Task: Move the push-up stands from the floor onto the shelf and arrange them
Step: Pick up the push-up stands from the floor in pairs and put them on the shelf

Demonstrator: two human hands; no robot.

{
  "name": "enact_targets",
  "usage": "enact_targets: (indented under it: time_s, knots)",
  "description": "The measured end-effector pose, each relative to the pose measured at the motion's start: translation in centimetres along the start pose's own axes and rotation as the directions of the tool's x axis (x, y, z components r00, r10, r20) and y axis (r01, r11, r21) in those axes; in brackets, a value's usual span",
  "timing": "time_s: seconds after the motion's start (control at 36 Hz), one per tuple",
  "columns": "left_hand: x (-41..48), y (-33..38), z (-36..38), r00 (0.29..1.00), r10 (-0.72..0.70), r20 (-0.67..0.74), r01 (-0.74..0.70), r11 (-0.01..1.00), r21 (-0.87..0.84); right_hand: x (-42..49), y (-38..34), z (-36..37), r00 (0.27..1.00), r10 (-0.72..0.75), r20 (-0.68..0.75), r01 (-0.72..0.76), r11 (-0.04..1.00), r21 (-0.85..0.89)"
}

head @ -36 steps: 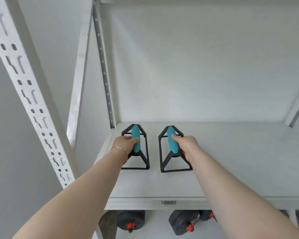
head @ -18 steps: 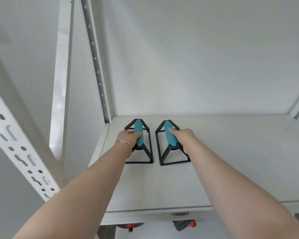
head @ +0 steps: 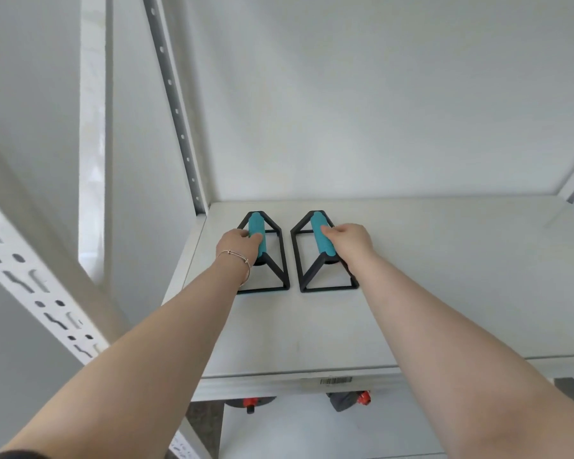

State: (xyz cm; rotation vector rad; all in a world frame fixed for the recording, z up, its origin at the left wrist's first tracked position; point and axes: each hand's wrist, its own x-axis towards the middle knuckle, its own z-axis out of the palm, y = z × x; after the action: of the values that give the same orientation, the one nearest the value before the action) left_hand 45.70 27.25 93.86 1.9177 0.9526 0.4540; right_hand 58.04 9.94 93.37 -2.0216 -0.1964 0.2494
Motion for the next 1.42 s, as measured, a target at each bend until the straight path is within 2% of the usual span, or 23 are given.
enact_targets:
  time_s: [0.11,0.25,0.39,0.58,0.81,0.89,1.06,1.14,1.28,1.42]
  knots:
    - [-1.6,0.3,0.6,0.98,0.188,-0.06,-0.162,0.942,0.293,-1.7,0.1,-0.2,0.989,-0.146,-0.026,0.141,0.978,-0.155]
    - [-5.0,0.8,1.7,0.922,0.387,-0.028,-0.307,0.771,0.559,-4.6,1.7,-0.8,0.917,-0.394,-0.068,0.336,0.852,-0.403]
    - [-10.2,1.0,3.2,0.874,0.486,0.002,-0.381,0.683,0.623,-8.1,4.5,-3.6,0.817,-0.571,-0.078,0.419,0.681,-0.601]
    - [-19.7,0.3,6.3,0.846,0.531,0.043,-0.412,0.6,0.686,-13.4,9.8,-9.6,0.75,-0.656,-0.08,0.458,0.603,-0.653]
    - [-32.6,-1.8,12.0,0.858,0.498,0.125,-0.423,0.549,0.721,-21.7,18.5,-16.8,0.702,-0.712,-0.01,0.513,0.516,-0.686]
    - [-37.1,-3.2,14.4,0.865,0.476,0.161,-0.432,0.541,0.722,-24.6,22.7,-19.0,0.723,-0.691,0.007,0.51,0.526,-0.681]
    - [-44.5,-7.5,19.1,0.89,0.344,0.299,-0.448,0.541,0.712,-30.3,31.6,-22.5,0.848,-0.53,0.004,0.395,0.627,-0.671]
    - [-47.4,-10.6,21.3,0.872,0.28,0.4,-0.489,0.492,0.72,-33.4,36.5,-23.7,0.904,-0.426,0.029,0.328,0.65,-0.686]
    - [-50.4,-16.2,24.6,0.829,0.151,0.538,-0.538,0.475,0.696,-38.3,44.2,-23.9,0.97,-0.245,-0.001,0.169,0.674,-0.719]
    - [-51.4,-21.8,27.2,0.769,0.055,0.637,-0.594,0.428,0.681,-42.3,51.2,-22.0,0.999,-0.016,-0.052,-0.027,0.688,-0.725]
